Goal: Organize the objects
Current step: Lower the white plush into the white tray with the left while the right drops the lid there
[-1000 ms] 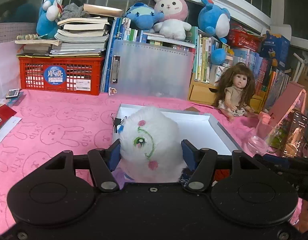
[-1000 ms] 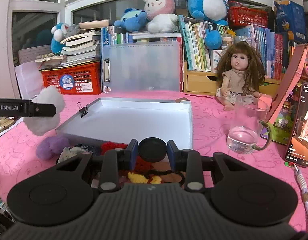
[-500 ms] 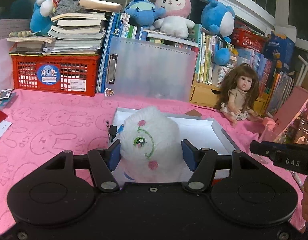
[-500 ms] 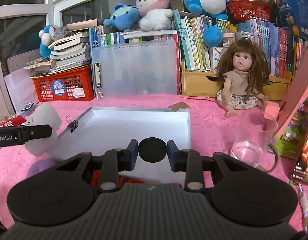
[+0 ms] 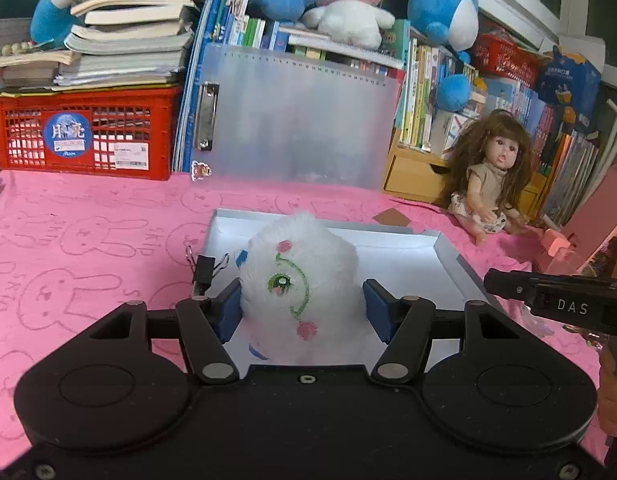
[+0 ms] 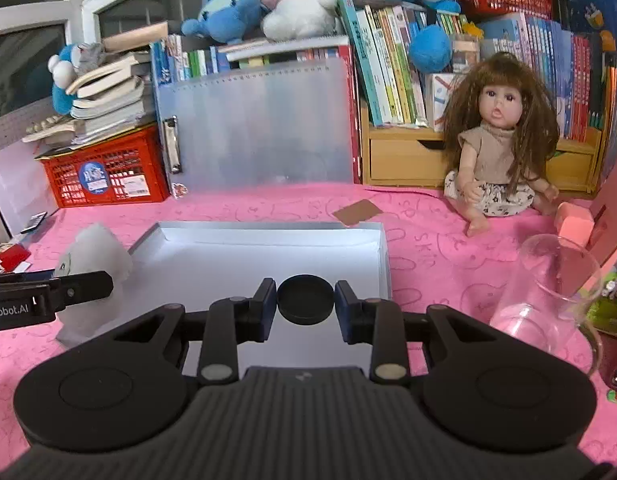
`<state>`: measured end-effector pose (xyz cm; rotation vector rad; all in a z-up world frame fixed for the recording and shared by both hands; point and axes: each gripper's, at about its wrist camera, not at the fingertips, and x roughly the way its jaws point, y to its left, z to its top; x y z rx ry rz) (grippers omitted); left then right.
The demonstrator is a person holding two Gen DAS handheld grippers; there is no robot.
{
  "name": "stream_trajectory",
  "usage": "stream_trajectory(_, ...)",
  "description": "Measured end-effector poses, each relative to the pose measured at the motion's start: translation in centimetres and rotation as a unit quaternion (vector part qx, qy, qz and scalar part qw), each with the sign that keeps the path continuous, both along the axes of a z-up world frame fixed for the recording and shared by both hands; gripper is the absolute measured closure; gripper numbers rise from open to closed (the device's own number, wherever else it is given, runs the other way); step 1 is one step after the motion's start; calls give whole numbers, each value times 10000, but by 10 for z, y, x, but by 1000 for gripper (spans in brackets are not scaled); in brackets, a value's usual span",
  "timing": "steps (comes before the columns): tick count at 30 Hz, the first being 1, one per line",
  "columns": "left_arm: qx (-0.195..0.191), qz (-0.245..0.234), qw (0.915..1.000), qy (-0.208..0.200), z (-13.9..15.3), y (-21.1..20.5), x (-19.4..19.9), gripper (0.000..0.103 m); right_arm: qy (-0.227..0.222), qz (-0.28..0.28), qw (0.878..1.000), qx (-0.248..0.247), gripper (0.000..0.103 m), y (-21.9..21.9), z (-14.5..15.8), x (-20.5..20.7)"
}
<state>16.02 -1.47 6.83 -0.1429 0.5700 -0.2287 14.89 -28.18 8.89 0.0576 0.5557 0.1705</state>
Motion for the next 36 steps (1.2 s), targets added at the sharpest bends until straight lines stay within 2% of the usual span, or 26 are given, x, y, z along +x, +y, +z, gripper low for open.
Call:
stream_trajectory(15, 91, 133, 9990, 426, -31, -17, 47, 42, 357, -71, 9993, 10, 67, 1, -30, 46)
stream_trajectory(27, 320, 112, 9971, 688, -47, -24, 56, 42, 675, -38, 9977, -27, 66, 4, -46, 62)
stream_trajectory(36, 460, 25, 9967, 663, -53, -29, 56, 43, 885, -49, 9960, -66, 67, 2, -54, 64)
